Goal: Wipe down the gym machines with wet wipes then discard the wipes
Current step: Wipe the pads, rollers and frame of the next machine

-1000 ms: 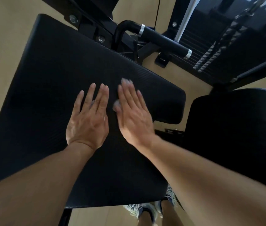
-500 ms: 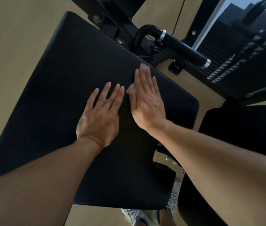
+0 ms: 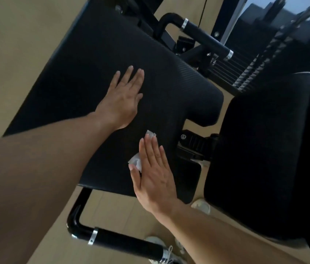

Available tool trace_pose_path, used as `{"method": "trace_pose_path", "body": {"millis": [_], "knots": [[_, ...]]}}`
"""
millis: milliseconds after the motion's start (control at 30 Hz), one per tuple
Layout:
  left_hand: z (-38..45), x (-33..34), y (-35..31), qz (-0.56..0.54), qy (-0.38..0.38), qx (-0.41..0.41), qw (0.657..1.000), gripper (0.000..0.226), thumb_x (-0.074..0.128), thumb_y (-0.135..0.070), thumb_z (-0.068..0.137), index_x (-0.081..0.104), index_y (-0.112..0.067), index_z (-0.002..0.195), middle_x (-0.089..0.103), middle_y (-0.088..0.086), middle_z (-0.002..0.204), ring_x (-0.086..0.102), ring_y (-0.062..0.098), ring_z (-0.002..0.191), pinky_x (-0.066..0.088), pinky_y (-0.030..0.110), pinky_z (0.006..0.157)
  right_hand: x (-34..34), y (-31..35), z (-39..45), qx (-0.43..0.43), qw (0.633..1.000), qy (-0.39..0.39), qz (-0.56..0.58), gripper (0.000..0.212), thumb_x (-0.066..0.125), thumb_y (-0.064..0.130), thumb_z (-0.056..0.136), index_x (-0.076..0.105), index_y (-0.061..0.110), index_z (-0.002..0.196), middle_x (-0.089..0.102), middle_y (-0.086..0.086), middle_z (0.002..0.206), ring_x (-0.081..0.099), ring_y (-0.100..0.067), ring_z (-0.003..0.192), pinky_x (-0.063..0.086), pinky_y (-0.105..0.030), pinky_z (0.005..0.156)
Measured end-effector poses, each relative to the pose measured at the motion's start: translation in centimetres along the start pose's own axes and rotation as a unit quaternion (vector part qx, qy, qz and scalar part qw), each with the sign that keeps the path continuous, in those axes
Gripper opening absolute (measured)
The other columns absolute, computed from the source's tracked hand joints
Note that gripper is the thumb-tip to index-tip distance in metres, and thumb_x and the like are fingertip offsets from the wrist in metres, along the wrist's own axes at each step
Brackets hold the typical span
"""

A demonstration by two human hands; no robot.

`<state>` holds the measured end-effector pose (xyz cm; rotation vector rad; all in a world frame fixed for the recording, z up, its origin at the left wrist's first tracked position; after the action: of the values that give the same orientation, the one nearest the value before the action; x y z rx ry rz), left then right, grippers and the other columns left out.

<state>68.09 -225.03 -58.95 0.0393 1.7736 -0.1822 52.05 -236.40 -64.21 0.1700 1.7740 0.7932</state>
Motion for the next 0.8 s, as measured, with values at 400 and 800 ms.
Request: {"method": "trace_pose_path", "body": {"millis": [400, 800], "knots": [[-13.8, 3.3, 0.3, 0.085, -0.095, 0.001, 0.992, 0.051, 0.026, -0.024, 0.109, 0.013, -0.010, 0.157, 0.021, 0.004, 0.165, 0.009, 0.020, 0.155, 0.011, 0.044, 0.127, 0.3, -0.6, -6.0, -0.046, 0.992, -0.110, -0.037, 0.048, 0.061, 0.014, 0.101, 0.051, 0.006, 0.147, 0.048, -0.011, 0.153, 0.042, -0.025, 0.144, 0.041, -0.043, 0.114], [-13.7, 3.5, 0.2, 0.109, -0.103, -0.001, 0.989, 0.050, 0.029, -0.023, 0.106, 0.030, -0.013, 0.155, 0.024, 0.004, 0.164, 0.014, 0.022, 0.155, 0.014, 0.046, 0.126, -4.6, -7.0, 7.1, 0.185, 0.982, -0.046, -0.011, 0.059, 0.013, 0.037, 0.111, -0.010, 0.014, 0.161, -0.018, -0.002, 0.169, -0.021, -0.014, 0.153, -0.010, -0.035, 0.127]]}}
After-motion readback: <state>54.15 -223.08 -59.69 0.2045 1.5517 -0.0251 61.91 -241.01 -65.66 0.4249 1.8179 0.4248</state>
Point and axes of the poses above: each hand's wrist, its own z-axis towards the middle knuckle, its own x-axis out of the palm, y = z × x, the point moved 7 cm from there along z, towards the middle knuckle
